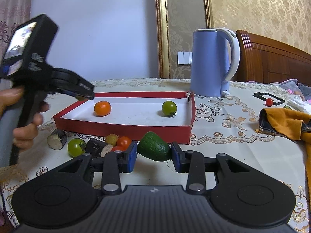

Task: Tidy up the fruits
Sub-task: 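Carry the longan into the tray and open the left gripper while the right gripper carries the pepper, then lower the green pepper chunk into the tray and open the right gripper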

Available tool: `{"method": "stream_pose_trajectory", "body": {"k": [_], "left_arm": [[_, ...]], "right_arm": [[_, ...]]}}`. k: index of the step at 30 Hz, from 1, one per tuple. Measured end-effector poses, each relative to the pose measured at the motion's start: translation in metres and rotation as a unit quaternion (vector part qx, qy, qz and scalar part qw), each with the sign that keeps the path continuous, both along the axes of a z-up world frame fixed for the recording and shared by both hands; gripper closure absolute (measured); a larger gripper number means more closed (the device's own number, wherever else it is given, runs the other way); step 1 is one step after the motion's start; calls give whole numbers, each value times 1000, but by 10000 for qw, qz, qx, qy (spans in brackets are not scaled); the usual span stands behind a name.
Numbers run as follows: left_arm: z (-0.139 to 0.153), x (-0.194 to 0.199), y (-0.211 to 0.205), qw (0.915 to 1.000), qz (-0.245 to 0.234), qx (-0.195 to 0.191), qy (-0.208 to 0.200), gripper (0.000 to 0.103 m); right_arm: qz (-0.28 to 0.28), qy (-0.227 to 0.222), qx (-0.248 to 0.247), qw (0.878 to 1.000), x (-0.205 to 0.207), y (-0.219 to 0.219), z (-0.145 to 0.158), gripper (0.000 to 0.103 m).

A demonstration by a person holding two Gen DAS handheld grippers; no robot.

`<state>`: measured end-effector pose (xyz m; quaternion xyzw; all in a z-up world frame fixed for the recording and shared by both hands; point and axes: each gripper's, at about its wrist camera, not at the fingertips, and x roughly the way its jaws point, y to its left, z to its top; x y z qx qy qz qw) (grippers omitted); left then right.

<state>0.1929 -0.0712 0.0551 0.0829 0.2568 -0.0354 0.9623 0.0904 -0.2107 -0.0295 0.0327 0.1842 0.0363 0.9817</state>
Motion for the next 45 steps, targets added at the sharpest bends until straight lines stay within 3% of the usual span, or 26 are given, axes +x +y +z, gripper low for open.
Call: {"method": "stream_pose_trajectory", "body": {"k": [21, 24, 26, 29, 32, 40, 45], "left_arm": [[-13, 69, -52, 9986, -152, 167, 473, 73], [-11, 66, -54, 9989, -176, 188, 400, 63], [-10, 61, -54, 9989, -194, 255, 341, 54], [-2, 47, -42, 9992, -189, 284, 215, 50], [7, 24, -14, 9999, -59, 118, 91, 25], [11, -47, 59, 9989, 380, -176, -217, 17], [0, -81, 83, 9976, 584, -28, -369, 16]], "right_arm": [[-27, -36, 17, 10000, -5, -10, 2, 66], [-19, -44, 11, 10000, -6, -10, 2, 67], [-18, -36, 9, 10000, -6, -9, 2, 67], [-4, -55, 28, 10000, -5, -8, 4, 66], [54, -116, 43, 9999, -1, -8, 8, 67], [223, -198, -74, 9995, 30, 0, 27, 67], [274, -94, -178, 9994, 67, 7, 36, 66]]}}
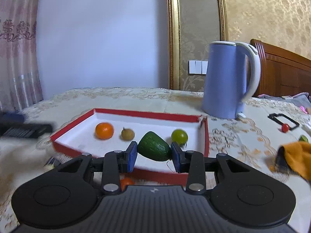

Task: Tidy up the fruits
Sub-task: 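Lower the green pepper chunk into the tray and open the right gripper, then grasp the dark eggplant slice with the left gripper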

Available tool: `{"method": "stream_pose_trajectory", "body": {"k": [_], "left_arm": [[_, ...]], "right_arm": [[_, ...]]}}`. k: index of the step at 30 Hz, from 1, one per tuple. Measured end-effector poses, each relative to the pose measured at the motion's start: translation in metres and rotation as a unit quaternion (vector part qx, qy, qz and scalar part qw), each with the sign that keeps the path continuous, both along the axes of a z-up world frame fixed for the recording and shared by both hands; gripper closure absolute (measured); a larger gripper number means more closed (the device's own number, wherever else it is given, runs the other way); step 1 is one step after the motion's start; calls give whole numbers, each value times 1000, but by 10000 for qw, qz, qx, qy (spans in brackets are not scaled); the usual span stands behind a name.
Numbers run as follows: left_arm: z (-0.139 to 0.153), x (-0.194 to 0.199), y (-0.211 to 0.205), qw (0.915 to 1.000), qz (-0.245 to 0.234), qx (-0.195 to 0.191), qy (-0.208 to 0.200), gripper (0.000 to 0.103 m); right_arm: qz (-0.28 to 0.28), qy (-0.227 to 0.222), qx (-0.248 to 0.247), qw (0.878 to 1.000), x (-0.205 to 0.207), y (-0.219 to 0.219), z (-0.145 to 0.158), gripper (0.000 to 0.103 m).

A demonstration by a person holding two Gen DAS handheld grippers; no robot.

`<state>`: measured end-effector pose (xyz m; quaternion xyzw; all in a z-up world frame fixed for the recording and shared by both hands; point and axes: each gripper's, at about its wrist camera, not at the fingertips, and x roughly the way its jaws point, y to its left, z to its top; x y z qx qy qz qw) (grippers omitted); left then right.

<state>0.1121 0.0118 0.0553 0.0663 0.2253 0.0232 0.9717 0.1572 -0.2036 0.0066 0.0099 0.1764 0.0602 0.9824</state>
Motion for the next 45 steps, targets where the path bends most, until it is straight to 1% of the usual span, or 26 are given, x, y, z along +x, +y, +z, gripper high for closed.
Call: {"method": "stream_pose_trajectory", "body": {"k": [1, 4, 7, 10, 15, 16, 17, 19, 21, 23, 25, 26, 27, 28, 29, 31, 34, 35, 37, 38, 42, 45], "left_arm": [[-3, -6, 5, 10000, 31, -23, -15, 16], [-10, -19, 20, 9996, 43, -262, 20, 16], [-17, -27, 25, 9996, 76, -287, -9, 16], [-22, -33, 24, 9998, -33, -178, -53, 15], [-30, -36, 27, 9999, -88, -128, -7, 12], [-32, -35, 28, 9998, -93, -143, 32, 12], [-33, -35, 30, 9998, -84, -172, 62, 12], [-36, -35, 34, 9997, -82, -199, 76, 12], [-38, -35, 34, 9998, -96, -168, 98, 12], [-39, -37, 33, 9997, -186, -123, 56, 12], [-40, -39, 31, 9993, -369, -94, 12, 12], [-41, -39, 29, 9990, -444, -83, 19, 12], [-41, -39, 28, 9987, -509, -88, 36, 12], [-42, -39, 26, 9985, -535, -138, 69, 12], [-42, -38, 25, 9981, -560, -230, 120, 13], [-42, -36, 21, 9973, -590, -390, 208, 13], [-40, -35, 10, 9978, -497, -384, 200, 13], [-40, -34, 6, 9979, -492, -378, 188, 13], [-42, -30, 0, 9977, -508, -368, 272, 15], [-43, -27, -2, 9974, -522, -383, 320, 19], [-46, -20, -7, 9963, -498, -531, 448, 24], [-45, -16, -10, 9960, -517, -546, 484, 25]], "right_arm": [[-4, 61, -1, 10000, 11, 0, 1, 66], [-56, 295, 59, 9995, 46, -2, 2, 66], [-125, 461, -14, 9989, 74, 0, 0, 66], [-180, 578, -127, 9981, 92, 4, -2, 66], [-291, 742, -204, 9966, 113, 9, -6, 66], [-290, 827, -286, 9957, 117, 11, -7, 65], [-292, 911, -396, 9946, 121, 12, -9, 61], [-341, 924, -546, 9936, 122, 16, -11, 57], [-363, 868, -493, 9943, 115, 13, -9, 57], [-386, 677, -354, 9963, 99, 8, -3, 57], [-375, 421, -253, 9981, 74, 4, 3, 57], [-332, 294, -221, 9988, 60, 3, 6, 55], [-310, 154, -180, 9992, 44, 4, 7, 51], [-301, 16, -172, 9994, 28, 5, 6, 40], [-305, -141, -199, 9992, 11, 8, 4, 34], [-416, -399, -333, 9978, -18, 17, -2, 34], [-691, -608, -439, 9948, -52, 29, -16, 34], [-749, -628, -426, 9943, -61, 30, -21, 34], [-683, -511, -348, 9957, -68, 29, -28, 34], [-594, -416, -322, 9968, -69, 28, -30, 34], [-661, -328, -233, 9970, -68, 21, -35, 34], [-734, -306, -73, 9968, -66, 14, -36, 33]]}}
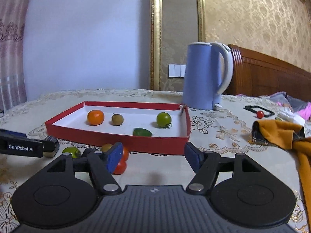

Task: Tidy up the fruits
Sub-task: 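Grasp the dark eggplant slice with the left gripper, then grasp another green tomato with the right gripper while the left gripper holds the eggplant slice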

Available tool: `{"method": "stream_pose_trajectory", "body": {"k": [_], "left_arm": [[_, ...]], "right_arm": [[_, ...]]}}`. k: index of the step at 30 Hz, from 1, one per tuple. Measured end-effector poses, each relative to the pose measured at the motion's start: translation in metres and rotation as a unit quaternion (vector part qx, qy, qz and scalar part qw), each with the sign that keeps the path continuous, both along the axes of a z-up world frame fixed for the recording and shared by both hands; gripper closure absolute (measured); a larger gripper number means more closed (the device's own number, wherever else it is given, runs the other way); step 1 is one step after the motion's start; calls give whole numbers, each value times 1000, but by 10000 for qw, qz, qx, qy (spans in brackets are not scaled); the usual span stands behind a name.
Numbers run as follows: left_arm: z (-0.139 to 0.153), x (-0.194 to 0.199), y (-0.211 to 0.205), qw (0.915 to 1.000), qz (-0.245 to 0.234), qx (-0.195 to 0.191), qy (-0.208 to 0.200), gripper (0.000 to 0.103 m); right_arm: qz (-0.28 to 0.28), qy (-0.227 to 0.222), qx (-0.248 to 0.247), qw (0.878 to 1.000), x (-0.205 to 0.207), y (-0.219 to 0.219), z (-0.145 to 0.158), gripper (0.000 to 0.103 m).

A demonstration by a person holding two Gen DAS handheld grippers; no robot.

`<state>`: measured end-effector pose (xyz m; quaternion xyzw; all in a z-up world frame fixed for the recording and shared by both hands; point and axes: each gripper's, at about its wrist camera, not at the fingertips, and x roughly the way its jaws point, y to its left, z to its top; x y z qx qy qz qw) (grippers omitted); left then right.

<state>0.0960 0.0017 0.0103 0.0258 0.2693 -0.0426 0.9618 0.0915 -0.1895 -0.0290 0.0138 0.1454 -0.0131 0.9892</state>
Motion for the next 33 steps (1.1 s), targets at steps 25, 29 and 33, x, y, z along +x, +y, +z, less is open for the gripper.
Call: {"method": "stream_pose_trajectory", "body": {"k": [25, 29, 33], "left_arm": [[-6, 19, -5, 9978, 303, -345, 486, 67], [-3, 14, 5, 9980, 346, -341, 414, 68], [1, 11, 18, 9980, 524, -239, 268, 68]], "right_arm": [[277, 5, -214, 9994, -12, 12, -3, 23], [409, -11, -282, 9988, -16, 19, -1, 23], [716, -66, -383, 9967, -21, 30, 2, 23]]}}
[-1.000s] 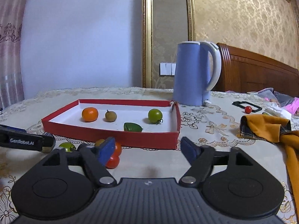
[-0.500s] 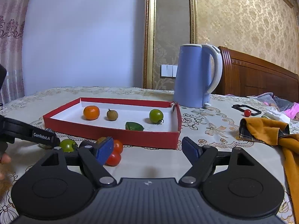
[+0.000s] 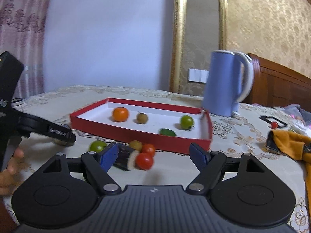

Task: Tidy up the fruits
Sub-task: 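Grasp another green tomato with the right gripper while the left gripper holds the eggplant slice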

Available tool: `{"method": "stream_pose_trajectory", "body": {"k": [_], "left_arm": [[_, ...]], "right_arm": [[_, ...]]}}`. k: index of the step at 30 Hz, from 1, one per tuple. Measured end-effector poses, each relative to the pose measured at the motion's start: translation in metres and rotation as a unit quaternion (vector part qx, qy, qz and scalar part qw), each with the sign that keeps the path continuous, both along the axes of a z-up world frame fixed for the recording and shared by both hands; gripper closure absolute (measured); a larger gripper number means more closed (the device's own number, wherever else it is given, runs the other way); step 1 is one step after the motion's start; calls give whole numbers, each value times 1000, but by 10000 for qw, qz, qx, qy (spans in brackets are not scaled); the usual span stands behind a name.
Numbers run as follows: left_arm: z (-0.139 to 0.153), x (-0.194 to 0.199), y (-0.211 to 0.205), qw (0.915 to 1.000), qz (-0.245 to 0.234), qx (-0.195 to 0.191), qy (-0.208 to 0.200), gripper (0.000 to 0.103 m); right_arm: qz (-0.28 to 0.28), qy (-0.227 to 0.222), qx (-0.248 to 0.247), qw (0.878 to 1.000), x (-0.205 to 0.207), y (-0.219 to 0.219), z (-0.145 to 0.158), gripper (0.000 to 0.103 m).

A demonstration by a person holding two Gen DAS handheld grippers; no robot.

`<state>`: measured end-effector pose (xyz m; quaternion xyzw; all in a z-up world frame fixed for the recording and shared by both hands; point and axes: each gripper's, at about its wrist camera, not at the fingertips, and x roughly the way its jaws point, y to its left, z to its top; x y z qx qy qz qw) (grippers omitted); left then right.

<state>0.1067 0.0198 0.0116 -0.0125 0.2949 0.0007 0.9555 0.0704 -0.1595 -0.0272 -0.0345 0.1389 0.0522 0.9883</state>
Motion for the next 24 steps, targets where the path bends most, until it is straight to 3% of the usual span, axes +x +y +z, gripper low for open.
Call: {"method": "stream_pose_trajectory", "body": {"k": [5, 9, 13, 15, 19, 24], "left_arm": [[4, -2, 10, 9999, 86, 81, -62, 68], [2, -3, 17, 9997, 160, 168, -85, 68], [1, -2, 22, 9997, 200, 156, -71, 68], [1, -3, 23, 9996, 193, 183, -77, 68], [4, -5, 25, 9994, 198, 246, -164, 67], [2, -1, 31, 9993, 251, 235, -165, 67]], "right_arm": [[89, 20, -358, 9993, 0, 14, -3, 23], [26, -6, -361, 9993, -1, 15, 1, 24], [903, 4, -391, 9951, -3, 37, 6, 25], [1128, 78, -576, 9919, 3, 52, 4, 28], [1317, 405, -700, 9880, 24, 67, 2, 45], [1317, 607, -927, 9851, 42, 76, -1, 45]]}}
